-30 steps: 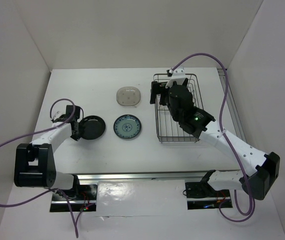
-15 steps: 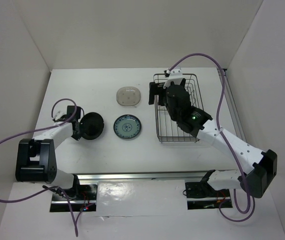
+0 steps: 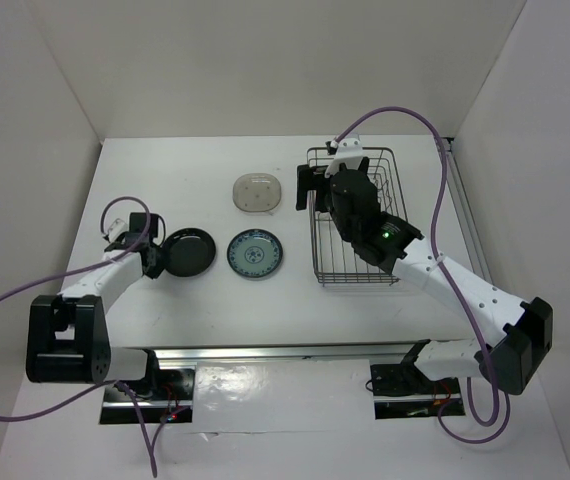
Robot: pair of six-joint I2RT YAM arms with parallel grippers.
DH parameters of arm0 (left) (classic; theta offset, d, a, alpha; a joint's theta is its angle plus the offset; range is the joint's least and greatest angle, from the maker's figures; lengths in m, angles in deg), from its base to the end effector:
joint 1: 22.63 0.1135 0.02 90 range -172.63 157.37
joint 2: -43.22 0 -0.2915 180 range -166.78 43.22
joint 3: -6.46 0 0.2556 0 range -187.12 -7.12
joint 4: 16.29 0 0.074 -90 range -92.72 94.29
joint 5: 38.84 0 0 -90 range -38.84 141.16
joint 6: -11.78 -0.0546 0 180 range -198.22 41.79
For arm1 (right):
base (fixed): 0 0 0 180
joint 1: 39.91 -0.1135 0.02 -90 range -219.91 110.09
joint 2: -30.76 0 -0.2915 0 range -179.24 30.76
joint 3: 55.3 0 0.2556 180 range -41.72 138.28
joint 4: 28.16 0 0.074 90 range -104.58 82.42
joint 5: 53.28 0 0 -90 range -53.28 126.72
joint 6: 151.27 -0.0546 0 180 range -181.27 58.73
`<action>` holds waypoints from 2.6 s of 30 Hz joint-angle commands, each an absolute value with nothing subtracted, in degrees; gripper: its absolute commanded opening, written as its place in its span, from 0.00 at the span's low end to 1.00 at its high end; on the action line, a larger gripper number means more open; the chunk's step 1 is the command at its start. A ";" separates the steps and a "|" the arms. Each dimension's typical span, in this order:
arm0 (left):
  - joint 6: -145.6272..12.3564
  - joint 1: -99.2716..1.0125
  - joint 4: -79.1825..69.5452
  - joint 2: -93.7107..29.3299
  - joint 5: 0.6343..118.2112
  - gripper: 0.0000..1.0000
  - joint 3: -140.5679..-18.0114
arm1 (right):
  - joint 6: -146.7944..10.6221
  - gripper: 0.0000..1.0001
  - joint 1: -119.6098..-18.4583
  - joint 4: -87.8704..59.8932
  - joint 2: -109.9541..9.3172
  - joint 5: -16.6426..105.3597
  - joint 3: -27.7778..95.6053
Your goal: Load the plates into the dish rack
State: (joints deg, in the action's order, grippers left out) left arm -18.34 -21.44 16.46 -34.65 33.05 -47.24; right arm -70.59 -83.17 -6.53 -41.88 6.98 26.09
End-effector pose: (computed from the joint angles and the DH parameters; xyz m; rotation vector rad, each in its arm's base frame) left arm 0.2602 0.0224 0.1883 -1.3663 2.0843 -0.0165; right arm 0.2400 0.1886 0.4035 -0.1548 1.7630 0.1991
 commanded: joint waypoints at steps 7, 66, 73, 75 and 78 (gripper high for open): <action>-20.91 -21.66 11.00 -30.96 36.31 0.31 -45.70 | -70.41 1.00 -83.68 -8.87 -42.27 6.40 27.63; -20.91 -22.72 13.19 -37.31 31.83 0.00 -49.92 | -70.41 1.00 -83.68 -9.40 -40.60 7.01 26.04; -24.07 -24.91 10.21 -23.51 31.30 0.00 -48.70 | -70.93 1.00 -82.63 -9.93 -41.66 13.15 26.66; -26.60 -24.92 6.28 -22.09 33.92 0.00 -47.29 | -70.94 1.00 -82.62 -10.45 -41.66 14.47 26.66; -29.42 -24.92 1.52 -19.19 36.65 0.00 -44.31 | -70.94 1.00 -80.26 -12.12 -41.13 22.63 26.05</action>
